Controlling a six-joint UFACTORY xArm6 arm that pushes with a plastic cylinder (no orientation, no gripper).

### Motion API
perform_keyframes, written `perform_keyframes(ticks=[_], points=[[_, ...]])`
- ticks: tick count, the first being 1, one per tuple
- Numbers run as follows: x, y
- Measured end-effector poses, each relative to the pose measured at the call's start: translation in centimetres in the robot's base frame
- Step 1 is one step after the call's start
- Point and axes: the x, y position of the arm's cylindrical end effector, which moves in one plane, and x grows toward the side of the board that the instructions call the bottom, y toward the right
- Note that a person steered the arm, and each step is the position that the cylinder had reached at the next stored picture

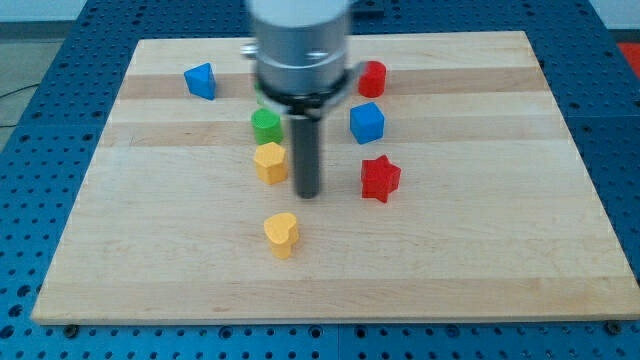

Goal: Move the blue triangle above the green star

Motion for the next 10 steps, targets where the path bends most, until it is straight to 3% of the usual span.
perform_keyframes(ticks=[1, 3, 4, 5, 7, 9, 10], points=[[0.1, -8.3], [-16.8, -14.0], [-22.2, -20.7], [-24.1, -18.1], [-16.9, -17.6], [-19.0, -7.9], [-20.9, -10.5]])
